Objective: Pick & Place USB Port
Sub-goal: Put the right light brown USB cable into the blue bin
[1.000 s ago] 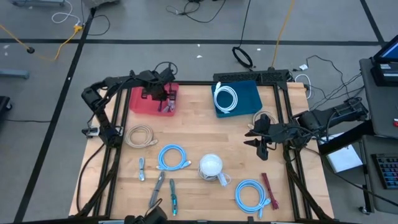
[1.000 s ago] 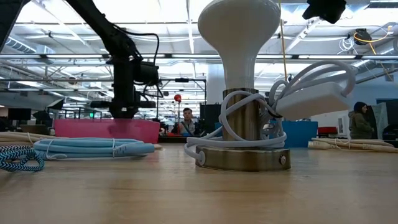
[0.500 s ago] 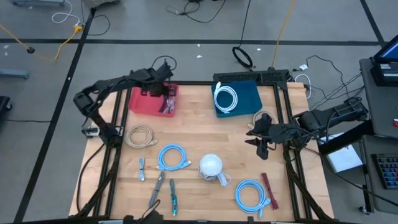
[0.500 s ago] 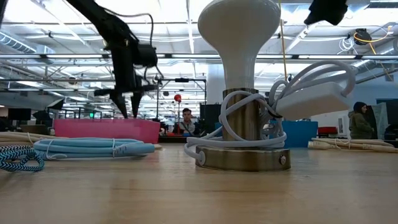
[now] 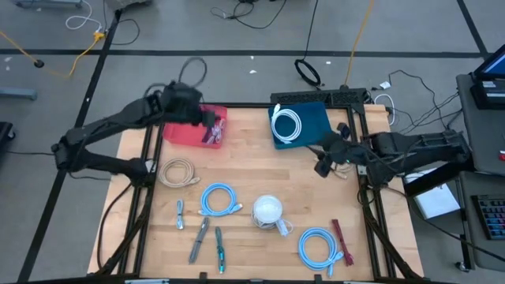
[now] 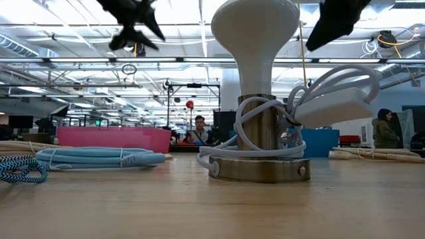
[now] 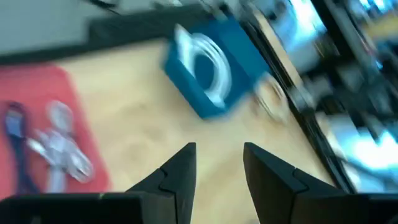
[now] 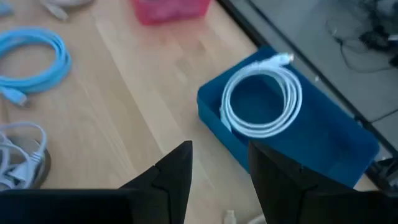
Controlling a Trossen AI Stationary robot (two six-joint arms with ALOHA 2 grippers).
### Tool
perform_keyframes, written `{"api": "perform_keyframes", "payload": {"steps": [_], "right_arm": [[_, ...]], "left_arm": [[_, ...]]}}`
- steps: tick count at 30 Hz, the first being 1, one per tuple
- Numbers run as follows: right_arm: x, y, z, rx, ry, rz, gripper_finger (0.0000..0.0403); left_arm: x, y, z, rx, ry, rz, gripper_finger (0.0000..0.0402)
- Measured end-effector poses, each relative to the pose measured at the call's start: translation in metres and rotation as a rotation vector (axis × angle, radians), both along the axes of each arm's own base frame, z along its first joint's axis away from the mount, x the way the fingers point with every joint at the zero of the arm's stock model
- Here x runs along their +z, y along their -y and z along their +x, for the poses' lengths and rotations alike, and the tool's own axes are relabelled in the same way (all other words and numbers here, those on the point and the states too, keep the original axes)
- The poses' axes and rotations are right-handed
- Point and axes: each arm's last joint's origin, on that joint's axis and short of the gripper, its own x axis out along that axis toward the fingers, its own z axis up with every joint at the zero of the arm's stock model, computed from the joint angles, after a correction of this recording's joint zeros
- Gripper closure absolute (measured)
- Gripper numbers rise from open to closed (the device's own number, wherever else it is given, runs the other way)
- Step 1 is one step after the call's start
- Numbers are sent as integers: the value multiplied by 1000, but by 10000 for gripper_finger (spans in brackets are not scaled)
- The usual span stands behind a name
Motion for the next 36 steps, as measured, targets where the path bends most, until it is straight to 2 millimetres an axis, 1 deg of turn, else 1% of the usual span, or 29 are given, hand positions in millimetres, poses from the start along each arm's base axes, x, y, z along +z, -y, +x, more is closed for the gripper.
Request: {"api": "perform_keyframes", "payload": {"steps": [3, 6, 8, 11, 15, 18, 19, 22, 26, 31, 33, 36], "right_arm": [[-7, 10, 4, -11, -71, 44, 257], [-19, 18, 2, -53, -213, 76, 257], [-32, 22, -3, -90, -315, 112, 257], [-59, 25, -10, -126, -422, 190, 257], [-108, 25, -21, -135, -512, 321, 257], [-139, 21, -29, -153, -513, 423, 257], [-147, 20, -31, -163, -512, 453, 257], [-161, 19, -36, -192, -514, 488, 257], [-163, 20, -38, -198, -518, 441, 257], [-163, 22, -36, -179, -506, 365, 257], [-167, 24, -35, -171, -485, 363, 257], [-178, 24, -36, -190, -431, 396, 257]], "left_arm": [[2, 33, 5, -142, -16, 12, 266], [-4, 59, 6, -197, -87, 12, 266], [-6, 74, 6, -228, -123, 24, 266], [-11, 93, 8, -273, -174, 56, 266], [-12, 111, 7, -315, -188, 102, 266], [-14, 120, 7, -338, -198, 100, 266], [-14, 122, 7, -342, -196, 99, 266], [-13, 129, 5, -358, -189, 112, 266], [-13, 134, 4, -356, -192, 128, 266], [-13, 134, 4, -346, -192, 135, 266], [-13, 134, 4, -345, -191, 136, 266], [-13, 134, 4, -347, -193, 138, 266]]}}
